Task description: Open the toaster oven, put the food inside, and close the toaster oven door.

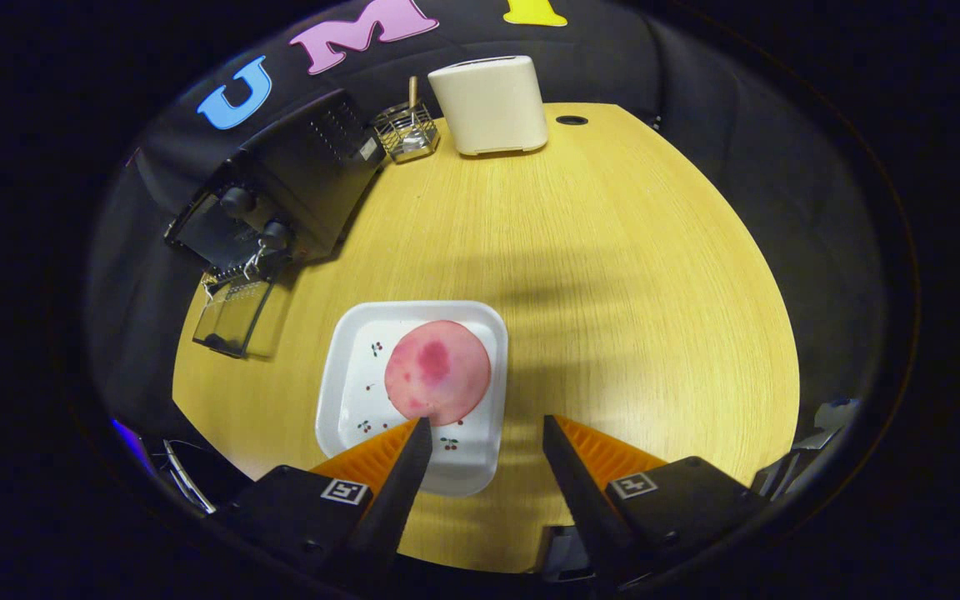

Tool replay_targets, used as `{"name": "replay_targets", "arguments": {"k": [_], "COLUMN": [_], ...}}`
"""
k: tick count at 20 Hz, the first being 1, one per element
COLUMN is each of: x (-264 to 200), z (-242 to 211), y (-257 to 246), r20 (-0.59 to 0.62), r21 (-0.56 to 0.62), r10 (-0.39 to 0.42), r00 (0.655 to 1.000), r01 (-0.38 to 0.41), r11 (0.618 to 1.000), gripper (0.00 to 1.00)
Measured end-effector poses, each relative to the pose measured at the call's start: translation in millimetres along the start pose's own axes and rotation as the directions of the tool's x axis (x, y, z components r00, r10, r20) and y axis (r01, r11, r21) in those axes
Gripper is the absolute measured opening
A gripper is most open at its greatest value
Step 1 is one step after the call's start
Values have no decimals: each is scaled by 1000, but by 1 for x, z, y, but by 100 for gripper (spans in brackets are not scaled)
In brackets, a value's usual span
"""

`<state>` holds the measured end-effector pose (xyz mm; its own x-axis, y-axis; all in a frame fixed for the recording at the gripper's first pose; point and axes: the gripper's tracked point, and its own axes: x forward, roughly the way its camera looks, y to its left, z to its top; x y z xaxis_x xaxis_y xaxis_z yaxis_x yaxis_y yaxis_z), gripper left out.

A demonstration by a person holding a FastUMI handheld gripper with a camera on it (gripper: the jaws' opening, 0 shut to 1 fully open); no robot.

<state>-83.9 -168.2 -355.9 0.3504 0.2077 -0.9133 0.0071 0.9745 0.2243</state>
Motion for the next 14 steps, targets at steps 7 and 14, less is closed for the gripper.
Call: {"name": "replay_targets", "arguments": {"k": [7,14], "x": [8,9], "z": [-7,-16], "y": [-6,2], "r20": [-32,-28], "r21": [-27,35], "r10": [-68,-91], "r00": [997,995], "r01": [67,92], "r11": [997,995], "gripper": [59,14]}}
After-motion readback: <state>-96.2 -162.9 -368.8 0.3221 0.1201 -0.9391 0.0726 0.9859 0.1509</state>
